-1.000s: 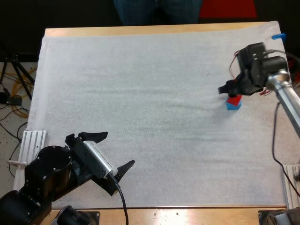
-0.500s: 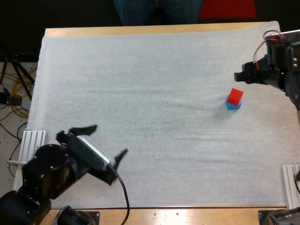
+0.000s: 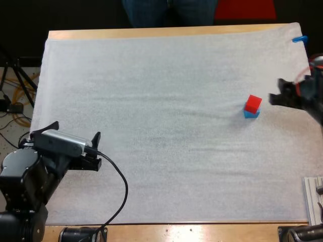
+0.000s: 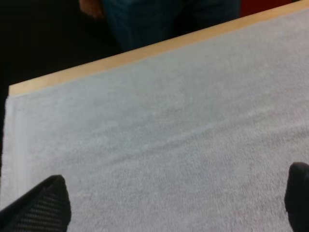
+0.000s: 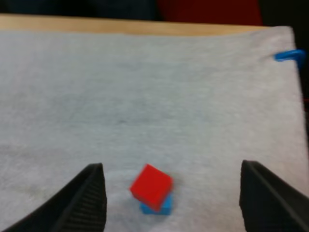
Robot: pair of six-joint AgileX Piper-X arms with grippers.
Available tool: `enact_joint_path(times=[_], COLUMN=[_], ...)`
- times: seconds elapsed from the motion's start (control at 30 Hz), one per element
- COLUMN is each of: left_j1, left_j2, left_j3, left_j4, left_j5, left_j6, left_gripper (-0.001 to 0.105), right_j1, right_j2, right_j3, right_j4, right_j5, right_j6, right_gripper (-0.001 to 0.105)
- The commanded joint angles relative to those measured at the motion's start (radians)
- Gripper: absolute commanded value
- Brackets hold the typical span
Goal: Stack red cube on blue cube
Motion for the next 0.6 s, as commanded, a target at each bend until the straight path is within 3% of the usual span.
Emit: enact_joint_path(times=[0.0, 0.17, 0.4, 0.57], left_j1=[0.001, 0.001, 0.001, 0.001], left_j2=[-0.013, -0.022, -0.047, -0.177], left_j3=[-0.012, -0.014, -0.017, -0.017], left_j4=[-0.016, -0.014, -0.001, 0.019], left_j5=[0.007, 0.007, -0.021, -0.040], left_j6=[-0.010, -0.019, -0.050, -0.053], left_gripper=[0.087, 0.087, 0.087, 0.087], right_j1=[-0.035, -0.147, -0.157, -0.157], right_j2=[-0.038, -0.185, -0.370, -0.554], right_j3=[0.011, 0.076, 0.165, 0.235], right_j4=[-0.008, -0.008, 0.017, 0.056], right_j5=[-0.011, -0.031, -0.030, -0.026], right_j6=[0.005, -0.003, -0.009, 0.005], right_gripper=[0.058, 0.058, 0.058, 0.058])
